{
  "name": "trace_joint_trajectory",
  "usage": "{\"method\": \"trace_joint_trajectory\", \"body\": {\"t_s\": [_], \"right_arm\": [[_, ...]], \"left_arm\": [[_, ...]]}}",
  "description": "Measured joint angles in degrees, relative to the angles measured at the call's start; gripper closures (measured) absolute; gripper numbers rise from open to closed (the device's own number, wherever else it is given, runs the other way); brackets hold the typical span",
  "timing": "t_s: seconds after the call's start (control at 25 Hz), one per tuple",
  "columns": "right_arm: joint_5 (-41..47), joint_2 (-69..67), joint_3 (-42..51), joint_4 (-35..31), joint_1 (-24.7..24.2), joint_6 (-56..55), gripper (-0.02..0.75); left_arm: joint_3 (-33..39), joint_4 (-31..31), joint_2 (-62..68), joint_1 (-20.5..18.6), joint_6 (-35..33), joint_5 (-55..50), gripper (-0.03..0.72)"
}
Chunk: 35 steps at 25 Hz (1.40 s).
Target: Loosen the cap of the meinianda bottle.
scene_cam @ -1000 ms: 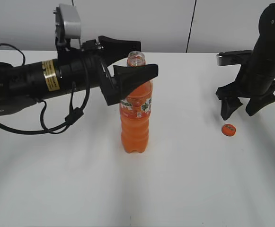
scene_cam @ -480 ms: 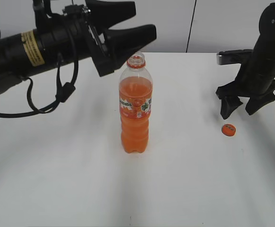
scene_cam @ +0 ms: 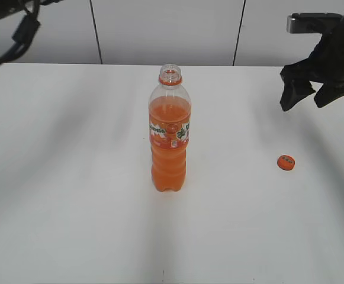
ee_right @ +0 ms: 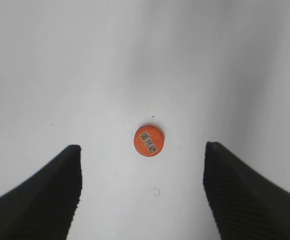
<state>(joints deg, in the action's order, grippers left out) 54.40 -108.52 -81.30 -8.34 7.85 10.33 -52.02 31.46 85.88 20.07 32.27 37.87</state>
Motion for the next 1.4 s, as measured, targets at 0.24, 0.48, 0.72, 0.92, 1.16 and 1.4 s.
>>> {"method": "trace_joint_trajectory", "body": {"t_s": [0.24, 0.48, 0.72, 0.92, 1.16, 1.4], "right_arm": [[1.8, 5.6, 0.0, -1.2, 0.1, 0.1, 0.172], [4.6, 8.2, -0.2, -0.7, 0.1, -3.1, 0.172], [7.4, 8.2, -0.2, 5.6, -0.7, -9.0, 0.172], [7.3, 8.2, -0.2, 7.4, -4.3, -11.5, 0.172], [7.3, 8.2, -0.2, 10.3, -5.3, -12.2, 0.172], [7.1, 8.9, -0.2, 11.3, -5.3, -12.4, 0.172]], "left_arm": [[-4.7, -4.4, -2.9, -6.7, 0.1, -28.0, 0.139], [-11.2, -6.9, -1.9, -12.2, -2.0, -54.5, 0.139], [-20.4, -28.9, 3.9, -17.5, -26.3, -76.4, 0.139], [-26.9, -37.6, 10.2, -20.5, -34.6, -85.9, 0.139], [-29.7, -38.4, 11.5, -20.6, -35.5, -87.9, 0.139], [-32.4, -37.9, 10.8, -20.6, -35.6, -90.8, 0.139]]}}
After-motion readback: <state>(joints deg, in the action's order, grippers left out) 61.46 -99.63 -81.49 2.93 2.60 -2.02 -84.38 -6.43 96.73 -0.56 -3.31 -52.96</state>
